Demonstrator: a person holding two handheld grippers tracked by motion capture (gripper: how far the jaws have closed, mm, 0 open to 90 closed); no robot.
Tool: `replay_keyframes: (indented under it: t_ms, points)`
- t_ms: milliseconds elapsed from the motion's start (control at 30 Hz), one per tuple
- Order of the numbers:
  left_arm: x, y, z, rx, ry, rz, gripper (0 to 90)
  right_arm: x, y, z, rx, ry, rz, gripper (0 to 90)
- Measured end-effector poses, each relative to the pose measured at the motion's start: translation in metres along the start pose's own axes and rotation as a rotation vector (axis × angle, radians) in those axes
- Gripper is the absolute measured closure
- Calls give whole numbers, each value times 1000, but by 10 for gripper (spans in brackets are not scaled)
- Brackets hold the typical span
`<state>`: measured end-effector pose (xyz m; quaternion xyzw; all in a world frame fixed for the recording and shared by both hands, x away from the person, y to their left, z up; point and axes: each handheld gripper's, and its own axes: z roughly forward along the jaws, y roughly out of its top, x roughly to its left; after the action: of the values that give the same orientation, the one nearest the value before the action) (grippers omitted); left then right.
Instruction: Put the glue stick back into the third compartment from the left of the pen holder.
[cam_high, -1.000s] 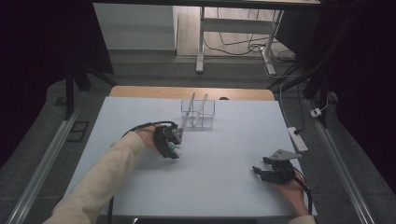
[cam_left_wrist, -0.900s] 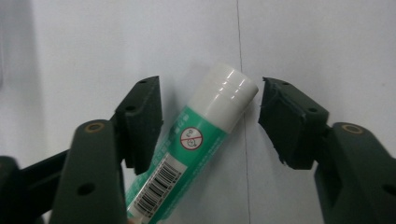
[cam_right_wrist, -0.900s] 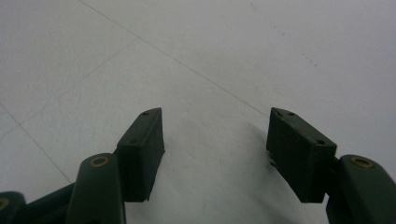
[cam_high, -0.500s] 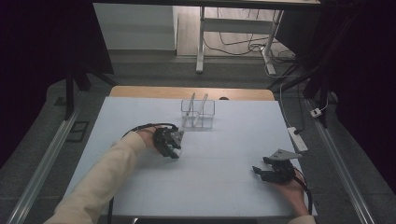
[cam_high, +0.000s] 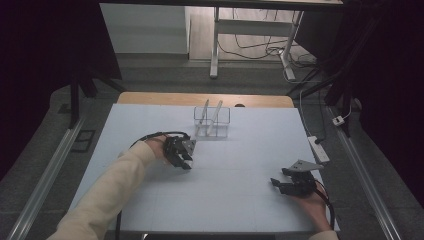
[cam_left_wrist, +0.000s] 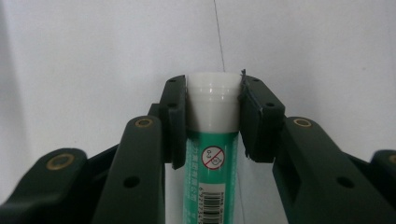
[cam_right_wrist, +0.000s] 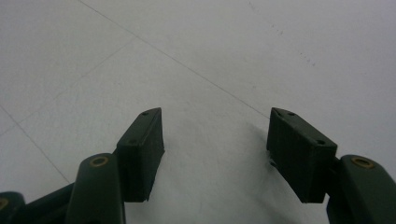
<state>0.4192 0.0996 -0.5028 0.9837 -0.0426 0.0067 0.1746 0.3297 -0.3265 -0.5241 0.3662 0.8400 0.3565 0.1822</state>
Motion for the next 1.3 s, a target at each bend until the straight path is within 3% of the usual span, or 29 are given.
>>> replay_keyframes:
  t_ms: [300, 567, 1000, 1300]
  points:
    - [-2, -4, -17, -52, 31, -91, 648, 0, 0, 0, 0, -2, -2, 356]
    - [-6, -10, -34, -131, 76, -169, 648, 0, 0, 0, 1, -5, -3, 357]
    - [-13, -12, -59, -284, 149, -255, 648, 1, 1, -2, -10, -5, -2, 358]
    - [-14, -12, -64, -336, 191, -293, 648, 1, 1, -2, -11, -6, -4, 358]
